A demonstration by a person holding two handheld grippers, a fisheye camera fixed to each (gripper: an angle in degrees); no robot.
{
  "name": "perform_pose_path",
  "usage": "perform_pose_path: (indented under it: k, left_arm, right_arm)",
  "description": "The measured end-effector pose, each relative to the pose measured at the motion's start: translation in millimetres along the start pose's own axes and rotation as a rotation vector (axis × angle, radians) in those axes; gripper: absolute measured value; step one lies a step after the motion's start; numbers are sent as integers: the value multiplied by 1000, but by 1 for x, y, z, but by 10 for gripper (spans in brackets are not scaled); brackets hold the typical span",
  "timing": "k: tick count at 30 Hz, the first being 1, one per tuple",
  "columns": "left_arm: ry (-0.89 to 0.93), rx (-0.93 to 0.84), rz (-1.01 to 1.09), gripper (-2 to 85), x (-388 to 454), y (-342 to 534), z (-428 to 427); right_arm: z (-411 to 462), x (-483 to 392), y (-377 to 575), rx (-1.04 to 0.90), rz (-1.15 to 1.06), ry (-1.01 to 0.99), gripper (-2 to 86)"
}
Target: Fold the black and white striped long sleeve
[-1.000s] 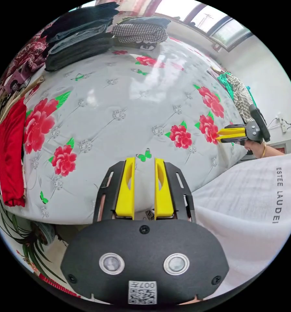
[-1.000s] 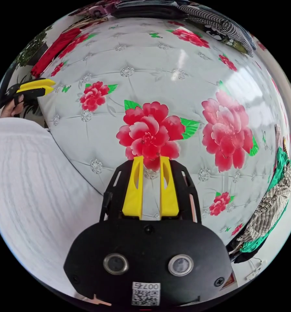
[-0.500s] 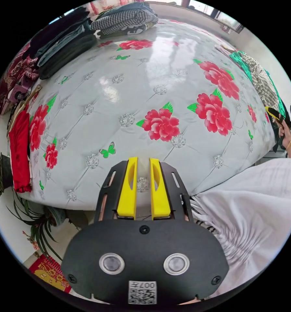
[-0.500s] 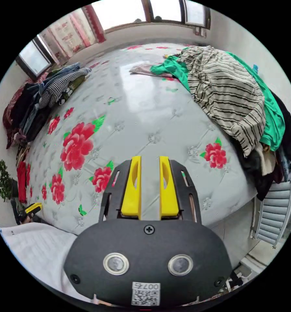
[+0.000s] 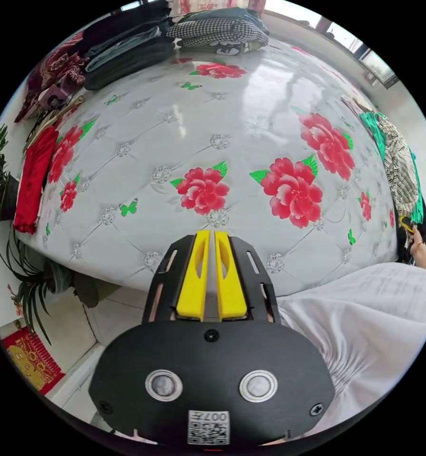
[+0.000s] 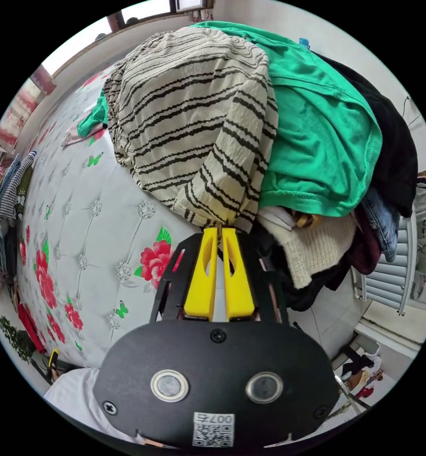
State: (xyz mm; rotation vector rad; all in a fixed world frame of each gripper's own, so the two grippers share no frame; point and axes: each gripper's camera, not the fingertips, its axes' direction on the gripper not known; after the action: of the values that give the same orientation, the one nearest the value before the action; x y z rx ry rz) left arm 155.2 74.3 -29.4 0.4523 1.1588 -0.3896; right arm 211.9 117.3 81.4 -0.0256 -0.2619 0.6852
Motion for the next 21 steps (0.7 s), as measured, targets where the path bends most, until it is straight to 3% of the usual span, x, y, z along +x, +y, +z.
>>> perform_pose_path:
  k: [6,11,15,21]
  left_arm:
    - [157,179,182,76,40,25,-42]
    - [228,429,417,110,66,26,-102]
    - [233,562,574,121,82,24,-141]
    - [272,688,744,128,85,42,-178]
  right_arm:
    - [-113,-59,56,360,-209,-377,0]
    - [-229,-160,154,559,-583,-701,-2]
    - [-274,-213,211,569,-794,-848,-2]
    - [-330,-302,319,445,-1284,-1206,-2]
